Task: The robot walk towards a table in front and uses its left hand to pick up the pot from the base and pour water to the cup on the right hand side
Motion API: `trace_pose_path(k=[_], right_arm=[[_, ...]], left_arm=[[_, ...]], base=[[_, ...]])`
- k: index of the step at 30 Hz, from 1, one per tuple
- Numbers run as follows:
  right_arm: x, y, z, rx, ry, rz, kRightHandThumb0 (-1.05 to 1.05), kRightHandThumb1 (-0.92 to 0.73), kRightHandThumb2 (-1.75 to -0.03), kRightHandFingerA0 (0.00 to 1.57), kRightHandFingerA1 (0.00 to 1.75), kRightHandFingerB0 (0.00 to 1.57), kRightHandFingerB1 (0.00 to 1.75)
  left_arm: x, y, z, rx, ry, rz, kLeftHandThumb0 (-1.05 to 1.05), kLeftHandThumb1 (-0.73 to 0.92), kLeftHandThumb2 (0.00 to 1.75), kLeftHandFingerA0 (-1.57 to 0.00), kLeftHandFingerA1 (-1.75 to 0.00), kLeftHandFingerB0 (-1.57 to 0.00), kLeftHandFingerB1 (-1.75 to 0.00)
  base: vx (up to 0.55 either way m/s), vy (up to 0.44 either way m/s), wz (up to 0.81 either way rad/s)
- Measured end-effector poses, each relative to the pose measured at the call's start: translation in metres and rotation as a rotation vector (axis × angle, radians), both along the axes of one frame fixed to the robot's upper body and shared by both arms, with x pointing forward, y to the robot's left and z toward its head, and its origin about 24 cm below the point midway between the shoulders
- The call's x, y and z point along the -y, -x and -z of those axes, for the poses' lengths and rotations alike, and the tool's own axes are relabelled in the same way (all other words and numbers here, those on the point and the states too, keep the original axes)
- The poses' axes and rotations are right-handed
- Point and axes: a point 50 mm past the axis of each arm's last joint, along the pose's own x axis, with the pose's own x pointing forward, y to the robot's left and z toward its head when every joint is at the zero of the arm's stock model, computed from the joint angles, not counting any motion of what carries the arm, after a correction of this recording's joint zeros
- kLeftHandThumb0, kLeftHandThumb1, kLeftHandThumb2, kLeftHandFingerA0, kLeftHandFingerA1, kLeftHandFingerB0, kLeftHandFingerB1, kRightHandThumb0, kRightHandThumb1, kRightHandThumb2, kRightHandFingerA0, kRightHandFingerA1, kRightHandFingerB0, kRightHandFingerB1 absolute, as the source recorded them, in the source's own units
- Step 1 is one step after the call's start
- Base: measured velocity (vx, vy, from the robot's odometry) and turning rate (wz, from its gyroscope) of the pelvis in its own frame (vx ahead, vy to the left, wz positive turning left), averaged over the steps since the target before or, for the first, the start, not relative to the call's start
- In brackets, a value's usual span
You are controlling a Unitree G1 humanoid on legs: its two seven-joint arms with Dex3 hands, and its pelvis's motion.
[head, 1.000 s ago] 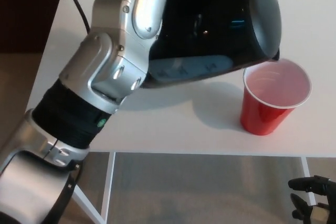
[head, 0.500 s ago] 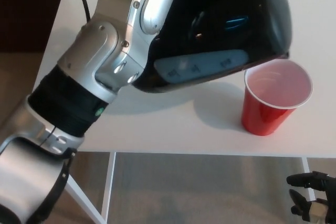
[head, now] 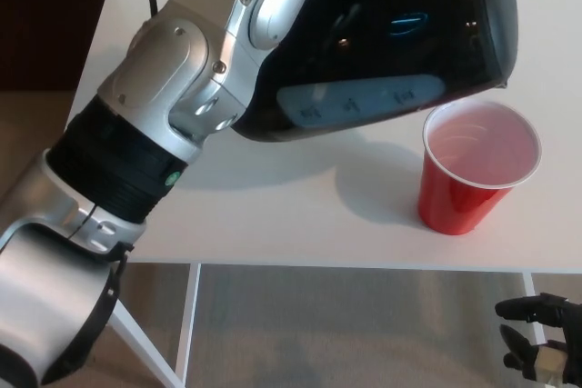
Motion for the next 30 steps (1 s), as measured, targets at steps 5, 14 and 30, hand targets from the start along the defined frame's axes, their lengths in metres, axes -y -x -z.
trace_pose_path(k=[5,14,30], right_arm=[[0.0002,-0.0009,-0.0003,-0.001,0.001,0.001,-0.51,-0.54,-0.80,0.61,0.94,0.51,0.80],[-0.0002,-0.0019,-0.0007,-0.001,0.005,-0.007,-0.51,-0.57,-0.78,0.62,0.95,0.49,0.77],[-0.0007,-0.0057,-0.0032,0.009,0.011,-0.015,-0.49,-0.54,-0.81,0.59,0.92,0.47,0.74]], left_arm=[[-0.0005,0.0014,-0.0027,0.048,-0.038,0.004,-0.35,0.54,0.56,-1.11,-1.49,-0.88,-0.50],[0.0022,0.0057,-0.0038,0.103,-0.078,0.051,-0.37,0.55,0.56,-1.11,-1.51,-0.90,-0.51],[0.0012,0.0096,-0.0010,0.167,-0.166,0.121,-0.39,0.54,0.59,-1.14,-1.56,-0.93,-0.54]], base=[[0.00,0.000,0.00],[0.00,0.000,0.00],[0.00,0.000,0.00]])
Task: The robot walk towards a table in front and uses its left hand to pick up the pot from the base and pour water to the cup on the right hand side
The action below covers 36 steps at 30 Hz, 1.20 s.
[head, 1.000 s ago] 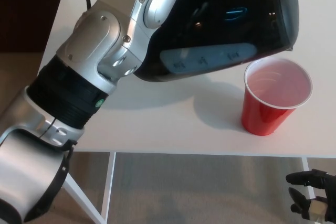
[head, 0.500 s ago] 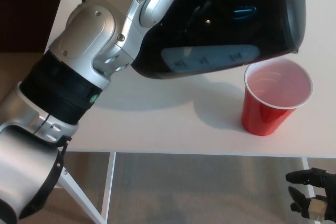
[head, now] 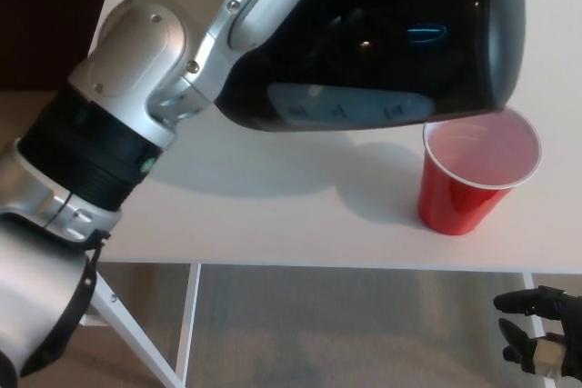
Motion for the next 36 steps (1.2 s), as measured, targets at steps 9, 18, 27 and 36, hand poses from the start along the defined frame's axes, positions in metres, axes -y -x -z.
trace_pose_path(k=[9,18,27,36], right_arm=[[0.000,0.000,0.000,0.000,0.001,0.000,-0.49,-0.55,-0.80,0.60,0.95,0.47,0.74],[0.000,-0.001,-0.001,0.001,0.002,-0.001,-0.49,-0.54,-0.81,0.63,0.95,0.46,0.73],[0.000,-0.002,-0.001,0.000,0.006,-0.007,-0.49,-0.57,-0.81,0.62,0.92,0.47,0.72],[0.001,-0.002,-0.002,0.002,0.005,-0.005,-0.47,-0.59,-0.81,0.62,0.93,0.47,0.71]], left_arm=[[0.002,-0.001,0.010,0.082,-0.121,0.012,-0.36,0.56,0.60,-1.13,-1.56,-0.98,-0.56],[0.004,-0.002,0.010,0.159,-0.166,0.026,-0.45,0.53,0.68,-1.13,-1.53,-0.95,-0.60],[0.010,0.001,0.009,0.208,-0.222,0.046,-0.46,0.53,0.59,-1.04,-1.54,-0.95,-0.52],[0.013,0.003,0.012,0.218,-0.263,0.060,-0.47,0.55,0.60,-1.03,-1.45,-0.94,-0.52]], base=[[0.00,0.000,0.00],[0.00,0.000,0.00],[0.00,0.000,0.00],[0.00,0.000,0.00]])
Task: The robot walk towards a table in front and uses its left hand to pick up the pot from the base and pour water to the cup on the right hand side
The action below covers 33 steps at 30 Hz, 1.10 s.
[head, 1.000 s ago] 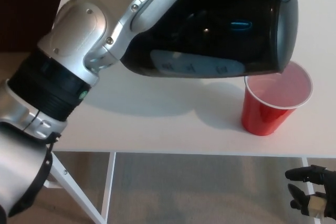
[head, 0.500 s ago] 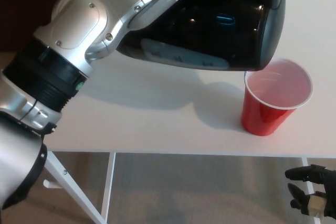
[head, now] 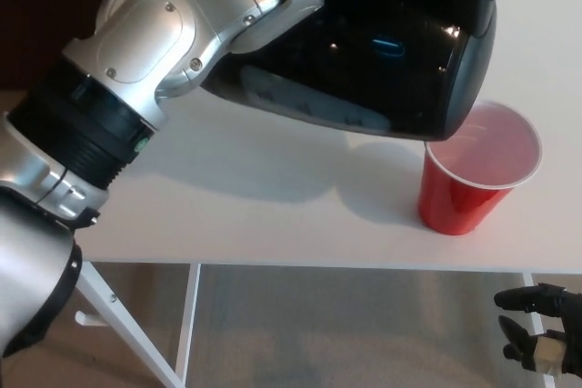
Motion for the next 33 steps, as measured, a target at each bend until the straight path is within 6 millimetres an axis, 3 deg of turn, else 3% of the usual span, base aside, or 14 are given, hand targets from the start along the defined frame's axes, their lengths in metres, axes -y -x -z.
trace_pose_path(k=[14,17,22,23,24,25,26,27,28,30,33], right_arm=[[0.001,0.000,0.000,-0.001,0.004,0.000,-0.48,-0.54,-0.81,0.62,0.92,0.48,0.71],[0.001,0.000,0.000,-0.001,0.004,0.000,-0.50,-0.55,-0.82,0.63,0.93,0.46,0.73],[0.001,0.001,0.000,-0.003,0.004,0.001,-0.50,-0.55,-0.82,0.63,0.93,0.46,0.73],[0.002,0.001,0.000,-0.004,0.004,0.002,-0.50,-0.56,-0.80,0.61,0.93,0.47,0.73],[0.002,0.001,0.000,-0.005,0.004,0.002,-0.52,-0.45,-0.97,0.62,0.86,0.47,0.73],[0.002,0.001,0.001,-0.006,0.004,0.002,-0.52,-0.45,-0.97,0.62,0.86,0.47,0.73],[0.002,0.001,0.001,-0.007,0.004,0.003,-0.50,-0.56,-0.79,0.60,0.93,0.46,0.73],[0.002,0.001,0.001,-0.008,0.004,0.003,-0.50,-0.56,-0.79,0.60,0.93,0.46,0.73],[0.002,0.001,0.001,-0.008,0.004,0.003,-0.49,-0.56,-0.80,0.59,0.94,0.46,0.74],[0.002,0.001,0.001,-0.008,0.004,0.002,-0.50,-0.57,-0.80,0.60,0.94,0.48,0.76],[0.001,0.001,0.001,-0.008,0.003,0.002,-0.51,-0.57,-0.79,0.59,0.91,0.49,0.75]], left_arm=[[0.003,0.003,-0.001,0.018,-0.043,0.006,-0.46,0.57,0.61,-1.12,-1.56,-0.94,-0.58],[0.004,0.003,-0.001,0.020,-0.045,0.006,-0.48,0.50,0.67,-1.13,-1.52,-0.94,-0.57],[0.006,0.004,0.002,-0.007,-0.006,0.022,-0.48,0.50,0.67,-1.13,-1.52,-0.94,-0.57],[0.006,0.004,0.003,-0.013,-0.001,0.024,-0.37,0.57,0.64,-1.06,-1.60,-0.88,-0.56],[0.006,0.004,0.003,-0.019,0.009,0.026,-0.31,0.54,0.59,-1.03,-1.58,-0.88,-0.52],[0.004,0.003,0.001,-0.036,0.036,0.025,-0.31,0.54,0.59,-1.03,-1.58,-0.88,-0.52],[0.002,0.002,-0.003,-0.052,0.070,0.021,-0.24,0.41,0.84,-1.25,-1.38,-0.80,-0.85],[-0.001,0.001,-0.008,-0.068,0.111,0.019,-0.24,0.41,0.84,-1.25,-1.38,-0.80,-0.85],[-0.002,0.000,-0.010,-0.076,0.131,0.015,-0.13,0.65,0.61,-0.90,-1.75,-0.62,-1.48],[-0.007,-0.003,-0.017,-0.115,0.209,-0.001,-0.07,0.72,0.63,-0.86,-1.75,-0.67,-1.55],[-0.011,-0.006,-0.021,-0.177,0.305,-0.018,-0.09,0.75,0.62,-0.79,-1.75,-0.63,-1.59]], base=[[0.00,0.000,0.00],[0.00,0.000,0.00],[0.00,0.000,0.00],[0.00,0.000,0.00],[0.00,0.000,0.00],[0.00,0.000,0.00],[0.00,0.000,0.00],[0.00,0.000,0.00],[0.00,0.000,0.00],[0.00,0.000,0.00],[0.00,0.000,0.00]])
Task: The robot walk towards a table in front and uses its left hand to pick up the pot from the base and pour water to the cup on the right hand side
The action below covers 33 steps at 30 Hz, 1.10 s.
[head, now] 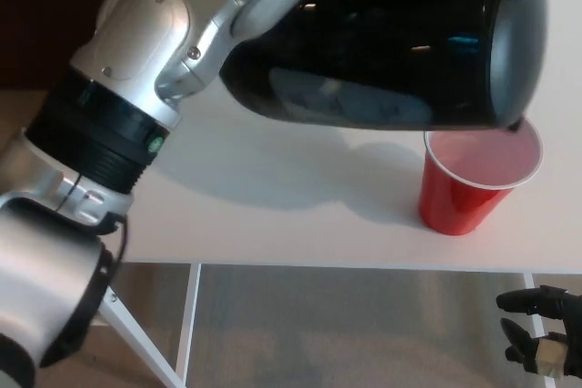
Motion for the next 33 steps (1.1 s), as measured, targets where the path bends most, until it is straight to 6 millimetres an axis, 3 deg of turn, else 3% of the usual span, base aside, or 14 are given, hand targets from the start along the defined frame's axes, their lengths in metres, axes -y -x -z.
trace_pose_path(k=[1,2,6,7,9,10,11,13,14,19,20,23,32,33], right_arm=[[0.000,0.000,0.000,0.000,0.000,0.000,-0.51,-0.57,-0.79,0.59,0.91,0.49,0.75],[0.000,0.000,0.000,0.000,0.000,-0.001,-0.51,-0.57,-0.79,0.61,0.94,0.50,0.77],[-0.001,0.000,0.000,0.000,-0.003,-0.001,-0.51,-0.56,-0.80,0.63,0.95,0.49,0.75],[-0.002,0.000,0.001,-0.001,-0.004,-0.002,-0.49,-0.56,-0.79,0.61,0.94,0.50,0.76],[-0.002,0.000,0.001,-0.001,-0.006,-0.002,-0.49,-0.56,-0.78,0.60,0.95,0.48,0.77],[-0.003,0.000,0.001,-0.001,-0.006,-0.002,-0.49,-0.56,-0.78,0.60,0.95,0.48,0.77],[-0.003,0.000,0.001,-0.001,-0.007,-0.002,-0.49,-0.56,-0.79,0.60,0.94,0.48,0.76],[-0.003,0.000,0.001,-0.001,-0.007,-0.002,-0.49,-0.56,-0.79,0.60,0.94,0.48,0.76],[-0.003,0.000,0.001,-0.001,-0.007,-0.002,-0.51,-0.56,-0.80,0.61,0.93,0.50,0.77],[-0.003,0.000,0.001,-0.002,-0.008,-0.002,-0.51,-0.56,-0.80,0.61,0.93,0.50,0.77],[-0.003,0.000,0.001,-0.003,-0.008,-0.002,-0.48,-0.57,-0.80,0.60,0.91,0.48,0.75],[-0.003,0.000,0.001,-0.003,-0.007,-0.002,-0.49,-0.59,-0.81,0.60,0.92,0.46,0.72],[-0.004,0.001,0.002,-0.007,-0.005,-0.007,-0.47,-0.58,-0.81,0.53,0.91,0.44,0.73],[-0.004,0.001,0.002,-0.008,-0.005,-0.008,-0.47,-0.59,-0.79,0.56,0.88,0.46,0.73]], left_arm=[[-0.001,-0.001,-0.001,-0.016,0.024,-0.005,-0.09,0.75,0.62,-0.79,-1.75,-0.63,-1.59],[-0.002,-0.001,-0.002,-0.033,0.049,-0.009,-0.09,0.75,0.62,-0.84,-1.70,-0.65,-1.45],[-0.006,-0.004,-0.006,-0.091,0.129,-0.022,-0.08,0.77,0.61,-0.82,-1.70,-0.61,-1.47],[-0.009,-0.006,-0.007,-0.120,0.166,-0.031,-0.15,0.77,0.64,-0.97,-1.28,-0.75,-1.25],[-0.012,-0.008,-0.008,-0.149,0.205,-0.038,-0.18,0.76,0.63,-1.01,-1.21,-0.77,-1.15],[-0.016,-0.010,-0.009,-0.172,0.244,-0.043,-0.18,0.76,0.63,-1.01,-1.21,-0.77,-1.15],[-0.022,-0.012,-0.011,-0.198,0.291,-0.049,-0.14,0.75,0.67,-0.99,-1.35,-0.78,-1.21],[-0.032,-0.016,-0.014,-0.235,0.358,-0.062,-0.14,0.75,0.67,-0.99,-1.35,-0.78,-1.21],[-0.036,-0.018,-0.015,-0.249,0.385,-0.066,-0.08,0.74,0.79,-1.11,-1.42,-0.84,-1.14],[-0.065,-0.027,-0.017,-0.346,0.574,-0.100,-0.08,0.74,0.79,-1.11,-1.42,-0.84,-1.14],[-0.069,-0.028,-0.017,-0.356,0.595,-0.105,-0.05,0.72,0.80,-0.94,-1.59,-0.76,-1.19],[-0.085,-0.032,-0.015,-0.407,0.688,-0.119,-0.08,0.75,0.77,-1.01,-1.50,-0.76,-1.13],[-0.137,-0.042,0.033,-0.637,0.977,-0.189,-0.08,0.74,0.78,-1.01,-1.45,-0.78,-1.12],[-0.144,-0.042,0.043,-0.675,1.021,-0.201,-0.08,0.71,0.82,-0.96,-1.50,-0.75,-1.22]], base=[[0.00,0.000,0.00],[0.00,0.000,0.00],[0.00,0.000,0.00],[0.00,0.000,0.00],[0.00,0.000,0.00],[0.00,0.000,0.00],[0.00,0.000,0.00],[0.00,0.000,0.00],[0.00,0.000,0.00],[0.00,0.000,0.00],[0.00,0.000,0.00],[0.00,0.000,0.00],[0.00,0.000,0.00],[0.00,0.000,0.00]])
